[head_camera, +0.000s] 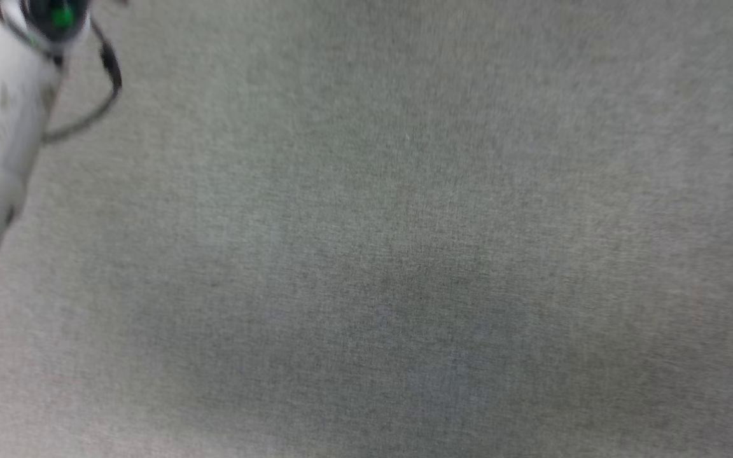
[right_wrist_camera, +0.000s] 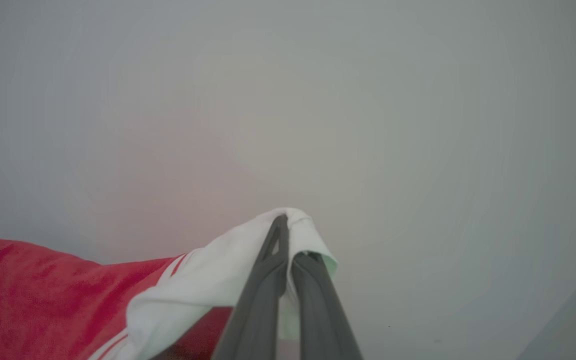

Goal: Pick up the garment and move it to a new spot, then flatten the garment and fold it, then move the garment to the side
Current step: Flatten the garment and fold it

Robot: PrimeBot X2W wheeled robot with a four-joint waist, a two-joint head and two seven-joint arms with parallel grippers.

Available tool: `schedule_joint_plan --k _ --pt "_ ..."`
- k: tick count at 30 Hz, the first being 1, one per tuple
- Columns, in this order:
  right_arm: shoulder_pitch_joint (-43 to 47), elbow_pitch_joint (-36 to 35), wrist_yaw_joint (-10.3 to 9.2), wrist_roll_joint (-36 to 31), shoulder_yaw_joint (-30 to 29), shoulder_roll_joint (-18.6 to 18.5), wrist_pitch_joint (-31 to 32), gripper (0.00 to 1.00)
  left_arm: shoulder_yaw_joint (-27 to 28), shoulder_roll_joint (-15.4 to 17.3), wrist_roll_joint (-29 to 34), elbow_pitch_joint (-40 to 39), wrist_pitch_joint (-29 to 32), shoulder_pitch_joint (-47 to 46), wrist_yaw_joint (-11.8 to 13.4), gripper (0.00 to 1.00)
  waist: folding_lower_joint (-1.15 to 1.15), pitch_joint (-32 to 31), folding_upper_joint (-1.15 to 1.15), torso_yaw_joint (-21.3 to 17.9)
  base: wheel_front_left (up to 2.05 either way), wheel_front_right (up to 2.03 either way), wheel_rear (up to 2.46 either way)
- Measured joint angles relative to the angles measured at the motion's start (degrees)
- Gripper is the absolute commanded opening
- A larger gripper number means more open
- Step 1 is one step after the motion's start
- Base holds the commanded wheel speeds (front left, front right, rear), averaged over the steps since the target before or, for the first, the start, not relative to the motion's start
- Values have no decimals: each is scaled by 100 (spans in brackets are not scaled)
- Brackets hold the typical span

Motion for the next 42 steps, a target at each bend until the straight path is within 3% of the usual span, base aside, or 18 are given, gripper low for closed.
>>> schedule_joint_plan --k 8,12,19,29,34,42 --pt "1775 -838 0 1631 601 -417 923 0 -333 568 -313 -670 390 1493 2 0 0 -892 0 -68 0 0 0" --pt "2790 -1472 0 2250 770 -747 1547 0 -467 878 -363 -1269 375 2324 193 0 0 -1330 0 -125 0 0 0" --pt "4540 -2680 0 3019 942 -1321 2595 0 -632 1700 -556 -2881 164 3951 982 0 0 -2034 0 -247 0 0 0" --pt "6574 -3884 0 3780 576 -1905 4019 0 -789 2882 -1282 -5183 -181 6159 2229 0 0 -2724 0 -445 0 0 0" --pt "7496 -4388 0 4134 289 -2082 4659 0 -871 3225 -1601 -5959 -378 6896 2677 0 0 -2865 0 -468 0 0 0" --pt "8575 -4974 -1 4312 -378 -1962 5445 0 -971 3485 -1867 -6567 -694 7628 3169 0 0 -2785 0 -395 0 0 0"
